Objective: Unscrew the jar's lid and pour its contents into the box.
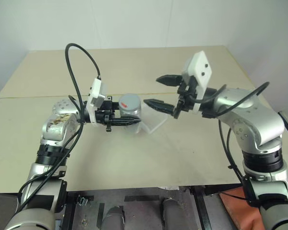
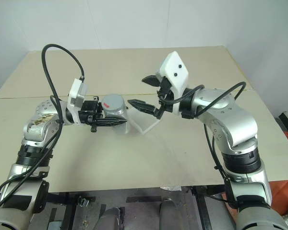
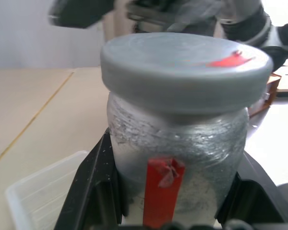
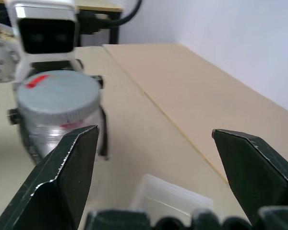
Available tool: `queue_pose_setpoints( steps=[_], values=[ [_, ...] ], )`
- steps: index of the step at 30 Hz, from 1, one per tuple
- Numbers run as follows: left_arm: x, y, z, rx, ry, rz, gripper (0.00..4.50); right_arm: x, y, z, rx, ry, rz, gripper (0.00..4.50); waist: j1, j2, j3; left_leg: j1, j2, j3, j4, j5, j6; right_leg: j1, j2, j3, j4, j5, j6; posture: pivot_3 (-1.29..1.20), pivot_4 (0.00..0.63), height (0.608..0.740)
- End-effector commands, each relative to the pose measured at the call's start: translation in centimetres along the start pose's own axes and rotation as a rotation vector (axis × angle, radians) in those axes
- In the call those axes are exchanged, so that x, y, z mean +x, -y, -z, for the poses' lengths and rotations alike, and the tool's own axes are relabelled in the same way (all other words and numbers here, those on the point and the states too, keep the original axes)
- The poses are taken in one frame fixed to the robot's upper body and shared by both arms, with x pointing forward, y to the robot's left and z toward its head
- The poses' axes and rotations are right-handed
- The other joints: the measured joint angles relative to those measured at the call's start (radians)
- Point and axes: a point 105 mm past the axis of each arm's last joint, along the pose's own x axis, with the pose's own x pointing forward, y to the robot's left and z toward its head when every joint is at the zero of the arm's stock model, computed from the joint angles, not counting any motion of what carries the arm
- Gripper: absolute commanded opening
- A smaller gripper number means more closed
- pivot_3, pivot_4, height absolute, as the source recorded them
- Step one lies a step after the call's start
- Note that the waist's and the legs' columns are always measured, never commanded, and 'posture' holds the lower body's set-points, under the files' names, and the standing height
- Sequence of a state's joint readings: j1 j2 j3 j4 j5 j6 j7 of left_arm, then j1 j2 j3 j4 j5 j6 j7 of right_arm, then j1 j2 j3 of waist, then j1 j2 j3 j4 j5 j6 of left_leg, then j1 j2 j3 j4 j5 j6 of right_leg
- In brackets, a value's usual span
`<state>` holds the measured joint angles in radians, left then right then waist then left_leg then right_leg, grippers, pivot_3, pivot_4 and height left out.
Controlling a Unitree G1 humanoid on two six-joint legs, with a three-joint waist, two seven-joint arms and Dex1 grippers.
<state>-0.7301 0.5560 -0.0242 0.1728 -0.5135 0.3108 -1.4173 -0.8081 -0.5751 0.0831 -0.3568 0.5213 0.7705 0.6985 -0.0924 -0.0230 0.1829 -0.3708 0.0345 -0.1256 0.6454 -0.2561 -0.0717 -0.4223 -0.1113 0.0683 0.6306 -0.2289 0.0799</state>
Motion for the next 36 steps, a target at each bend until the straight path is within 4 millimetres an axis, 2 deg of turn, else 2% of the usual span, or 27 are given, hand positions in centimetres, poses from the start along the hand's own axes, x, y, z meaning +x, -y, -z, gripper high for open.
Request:
queue_pose_setpoints(
  steps=[1, 7, 11, 18, 25, 36],
  values=[
    [0.2, 0.3, -0.9, 0.03, 0.019, 0.02, 1.92, -0.8, 0.0, -1.0, -0.041, 0.034, 0.007, 4.43, -0.002, 0.0, 0.0, 0.0, 0.0, 0.0, 0.0, 0.0, 0.0, 0.0, 0.0, 0.0, 0.0, 0.0, 0.0, 0.0, 0.15, 0.74],
    [0.2, -0.1, -0.6, 0.027, 0.023, -0.009, 1.92, -1.7, -1.5, -0.6, -0.054, 0.006, -0.079, 4.43, 0.0, 0.0, 0.0, 0.0, 0.0, 0.0, 0.0, 0.0, 0.0, 0.0, 0.0, 0.0, 0.0, 0.0, 0.0, 0.0, 0.15, 0.74],
    [0.4, -0.5, -0.3, 0.027, 0.02, -0.023, 1.92, -1.8, -2.8, -1.8, -0.05, 0.052, -0.144, 4.43, -0.002, 0.0, 0.0, 0.0, 0.0, 0.0, 0.0, 0.0, 0.0, 0.0, 0.0, 0.0, 0.0, 0.0, 0.0, 0.0, 0.15, 0.74],
    [1.0, -0.7, -0.1, 0.029, 0.024, -0.026, 1.92, 0.4, -3.7, -2.9, -0.05, 0.073, -0.16, 4.43, -0.002, 0.0, 0.0, 0.0, 0.0, 0.0, 0.0, 0.0, 0.0, 0.0, 0.0, 0.0, 0.0, 0.0, 0.0, 0.0, 0.15, 0.74],
    [1.2, -0.6, -0.3, 0.037, 0.029, -0.019, 1.92, 2.5, -4.3, -2.8, -0.02, 0.06, -0.174, 4.43, -0.002, 0.0, 0.0, 0.0, 0.0, 0.0, 0.0, 0.0, 0.0, 0.0, 0.0, 0.0, 0.0, 0.0, 0.0, 0.0, 0.15, 0.74],
    [0.9, -0.3, -0.4, 0.04, 0.025, -0.02, 1.92, 3.5, -4.2, -2.0, 0.018, 0.034, -0.188, 4.43, -0.003, 0.0, 0.0, 0.0, 0.0, 0.0, 0.0, 0.0, 0.0, 0.0, 0.0, 0.0, 0.0, 0.0, 0.0, 0.0, 0.15, 0.74]
  ],
)
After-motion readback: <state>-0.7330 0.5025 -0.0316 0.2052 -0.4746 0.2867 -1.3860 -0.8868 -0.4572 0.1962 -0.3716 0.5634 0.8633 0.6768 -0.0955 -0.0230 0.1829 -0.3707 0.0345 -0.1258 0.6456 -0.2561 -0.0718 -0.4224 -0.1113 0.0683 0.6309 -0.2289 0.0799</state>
